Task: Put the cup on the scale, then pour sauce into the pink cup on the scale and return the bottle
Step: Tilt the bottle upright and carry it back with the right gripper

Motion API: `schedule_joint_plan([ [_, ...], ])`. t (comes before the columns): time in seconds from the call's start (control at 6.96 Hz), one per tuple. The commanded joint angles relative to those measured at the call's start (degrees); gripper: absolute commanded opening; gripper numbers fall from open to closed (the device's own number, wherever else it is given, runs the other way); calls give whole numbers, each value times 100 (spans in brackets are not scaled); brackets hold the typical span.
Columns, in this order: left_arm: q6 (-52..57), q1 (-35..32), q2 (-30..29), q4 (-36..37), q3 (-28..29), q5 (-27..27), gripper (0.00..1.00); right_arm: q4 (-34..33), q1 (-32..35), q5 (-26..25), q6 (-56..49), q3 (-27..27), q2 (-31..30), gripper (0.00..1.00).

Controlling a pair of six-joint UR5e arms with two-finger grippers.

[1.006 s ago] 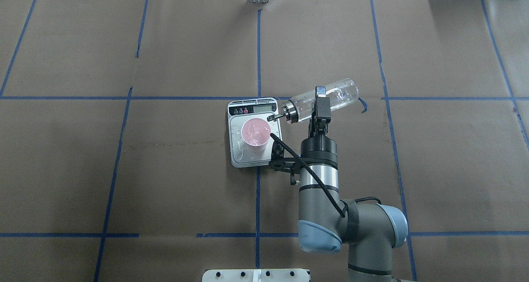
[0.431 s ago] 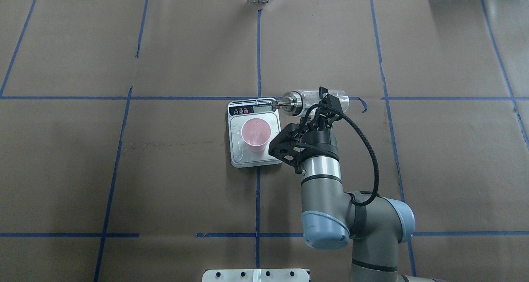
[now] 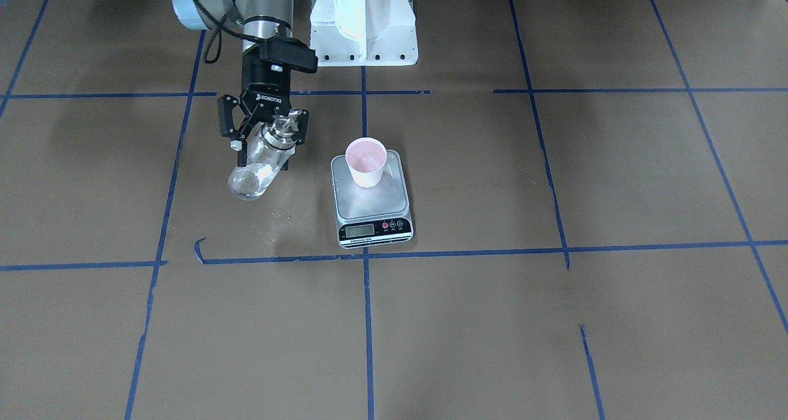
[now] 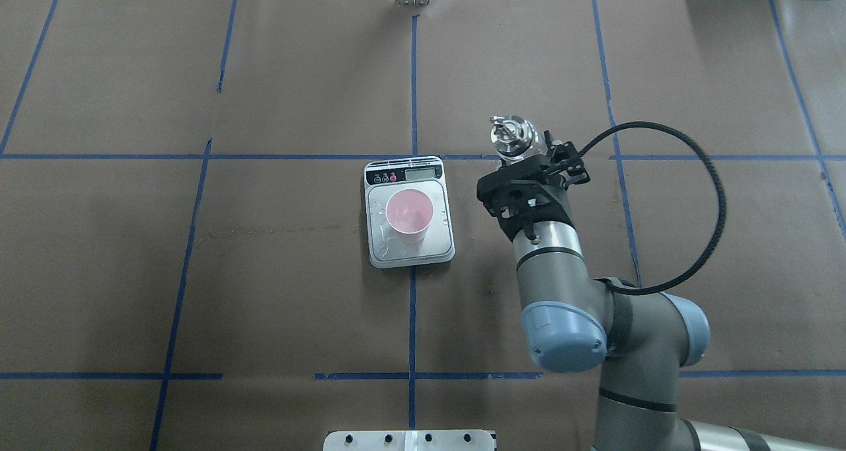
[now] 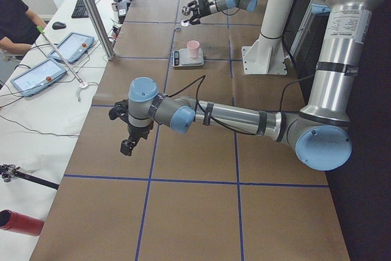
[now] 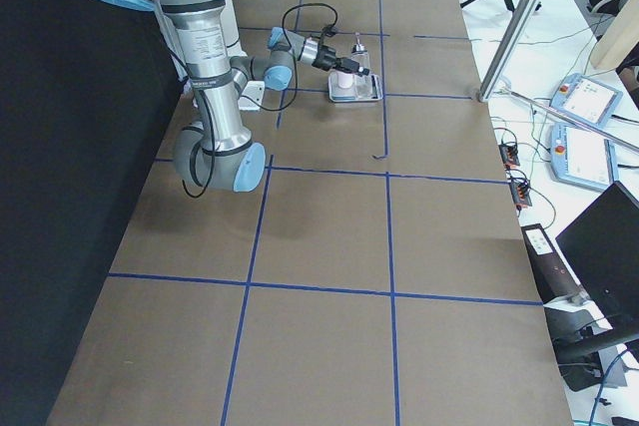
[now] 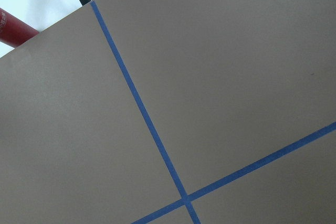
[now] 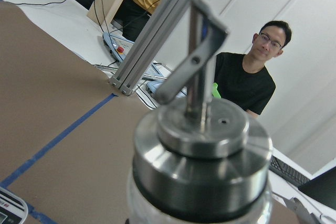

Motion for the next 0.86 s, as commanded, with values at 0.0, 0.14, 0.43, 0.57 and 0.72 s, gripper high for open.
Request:
schedule_joint_plan([
  [0.0,-9,0,-1,6,-143,7,100,69,136,458,1275,952,-1144,0],
  [0.14,-18,0,-1,6,-179,7,100,427,258,580,1841,939,-1480,0],
  [0.43,-18,0,-1,6,-267,7,100,860,531,1126,2627,808,-1877,0],
  [0.57,-18,0,-1,6,-311,7,100,1200,549,1126,3299,468,-1897,0],
  [0.72,-18,0,-10,6,-328,15,100,1360,558,1109,3367,186,-1940,0],
])
